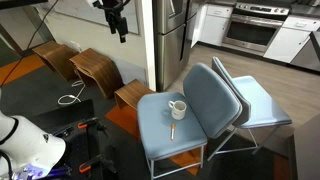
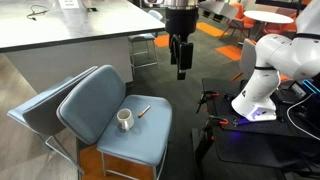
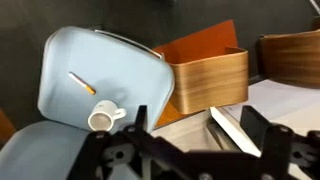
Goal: Put the marker into the mug.
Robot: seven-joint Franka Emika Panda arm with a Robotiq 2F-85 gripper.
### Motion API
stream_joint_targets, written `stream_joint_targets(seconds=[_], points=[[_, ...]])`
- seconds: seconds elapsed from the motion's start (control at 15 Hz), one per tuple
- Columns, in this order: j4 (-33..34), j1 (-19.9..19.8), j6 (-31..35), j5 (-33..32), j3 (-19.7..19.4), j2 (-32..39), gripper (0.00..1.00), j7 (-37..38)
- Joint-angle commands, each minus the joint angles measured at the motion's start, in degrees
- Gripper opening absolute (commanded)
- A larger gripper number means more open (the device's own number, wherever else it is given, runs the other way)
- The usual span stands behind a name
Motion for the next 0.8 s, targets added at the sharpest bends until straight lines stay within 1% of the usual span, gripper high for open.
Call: stream_joint_targets(seconds=[0.0,0.33,0.6,0.73], points=[[0.17,-0.16,-0.18,0.02,0.17,0.04,1.00,0.02],[0.17,-0.16,-0.18,0.02,0.17,0.04,1.00,0.02],[1.29,-1.36,0.43,-5.28,-1.19,3.28,1.00,-6.35],[1.36,-2.49,2.53,-8.73,-2.70,6.12,1.00,-12.51]])
